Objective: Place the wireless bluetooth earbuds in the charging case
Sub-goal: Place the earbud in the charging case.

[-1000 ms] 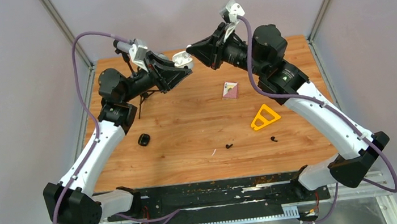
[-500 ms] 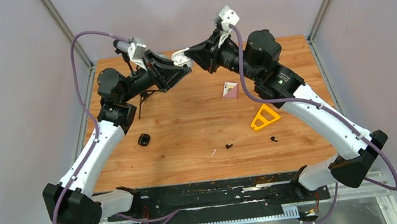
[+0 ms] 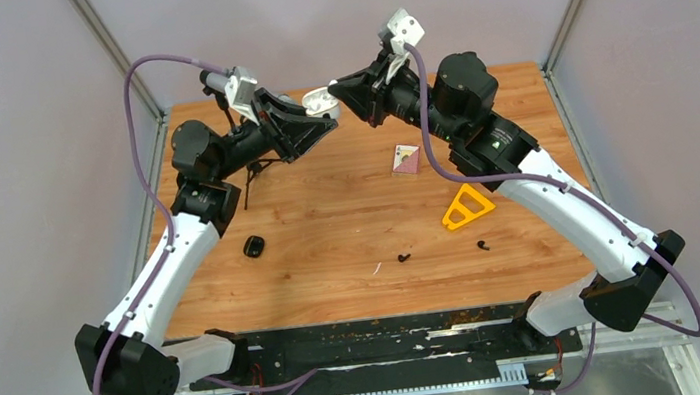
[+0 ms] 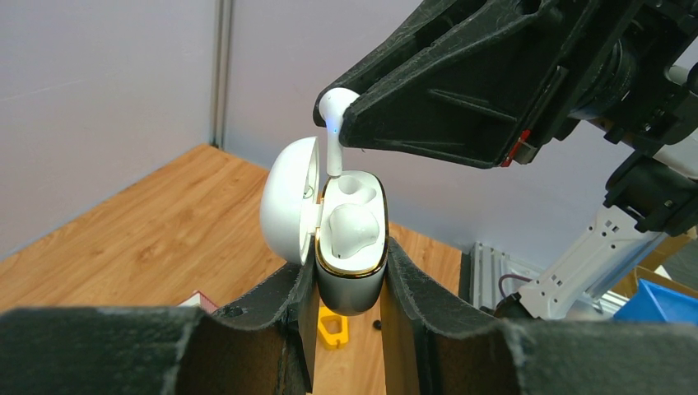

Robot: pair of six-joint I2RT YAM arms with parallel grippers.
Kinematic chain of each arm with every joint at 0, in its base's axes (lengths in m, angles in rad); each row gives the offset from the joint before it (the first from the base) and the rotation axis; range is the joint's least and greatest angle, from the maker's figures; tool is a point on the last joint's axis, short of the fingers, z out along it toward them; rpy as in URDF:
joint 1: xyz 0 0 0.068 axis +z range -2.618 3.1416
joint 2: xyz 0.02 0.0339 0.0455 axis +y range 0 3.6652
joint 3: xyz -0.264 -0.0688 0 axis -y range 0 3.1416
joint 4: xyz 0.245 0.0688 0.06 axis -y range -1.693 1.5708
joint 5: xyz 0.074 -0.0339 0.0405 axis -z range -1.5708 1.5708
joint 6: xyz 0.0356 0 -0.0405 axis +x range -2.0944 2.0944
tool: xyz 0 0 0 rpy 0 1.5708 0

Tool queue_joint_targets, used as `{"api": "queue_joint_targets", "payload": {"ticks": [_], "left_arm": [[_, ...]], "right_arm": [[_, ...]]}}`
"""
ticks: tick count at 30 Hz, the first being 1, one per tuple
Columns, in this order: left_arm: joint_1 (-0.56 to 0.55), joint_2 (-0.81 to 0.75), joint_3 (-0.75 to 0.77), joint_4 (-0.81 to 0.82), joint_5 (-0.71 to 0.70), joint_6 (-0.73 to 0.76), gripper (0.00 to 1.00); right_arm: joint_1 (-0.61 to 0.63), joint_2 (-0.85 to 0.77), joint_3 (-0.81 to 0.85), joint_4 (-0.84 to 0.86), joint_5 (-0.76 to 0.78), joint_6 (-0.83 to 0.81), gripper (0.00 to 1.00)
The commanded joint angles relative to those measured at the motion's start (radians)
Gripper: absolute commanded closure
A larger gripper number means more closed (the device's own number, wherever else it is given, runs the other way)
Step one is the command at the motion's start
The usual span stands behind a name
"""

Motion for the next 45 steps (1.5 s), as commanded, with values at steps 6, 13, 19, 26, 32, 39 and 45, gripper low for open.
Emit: {"api": "queue_joint_targets", "payload": {"ticks": [6,13,19,26,32,39,45], "left_arm": [[-0.003,-0.036,0.014,0.039,-0.01,0.002,1.0],[-0.003,-0.036,0.02,0.037,-0.017,-0.001,1.0],[-0.001,-0.036,0.014,0.037,-0.022,0.003,1.0],[0.003,-0.035,0.012,0.036,-0.029,0.002,1.0],[0.005,-0.035,0.01,0.039,-0.03,0.003,1.0],[0.008,-0.037,0.002,0.038,-0.025,0.011,1.0],[0.008,-0.043,-0.006,0.044,-0.015,0.016,1.0]], "right_arm": [[0.017,-0.027,-0.009,0.021,-0.011,-0.015,1.0],[0.021,-0.028,-0.01,0.022,-0.011,-0.015,1.0],[0.022,-0.024,-0.007,0.02,-0.006,-0.015,1.0],[0.023,-0.027,-0.006,0.018,-0.02,-0.05,1.0],[0.025,-0.027,-0.011,0.015,-0.02,-0.063,1.0],[0.036,-0.023,-0.015,0.002,-0.018,-0.073,1.0],[0.044,-0.013,-0.009,-0.02,0.014,-0.092,1.0]]}}
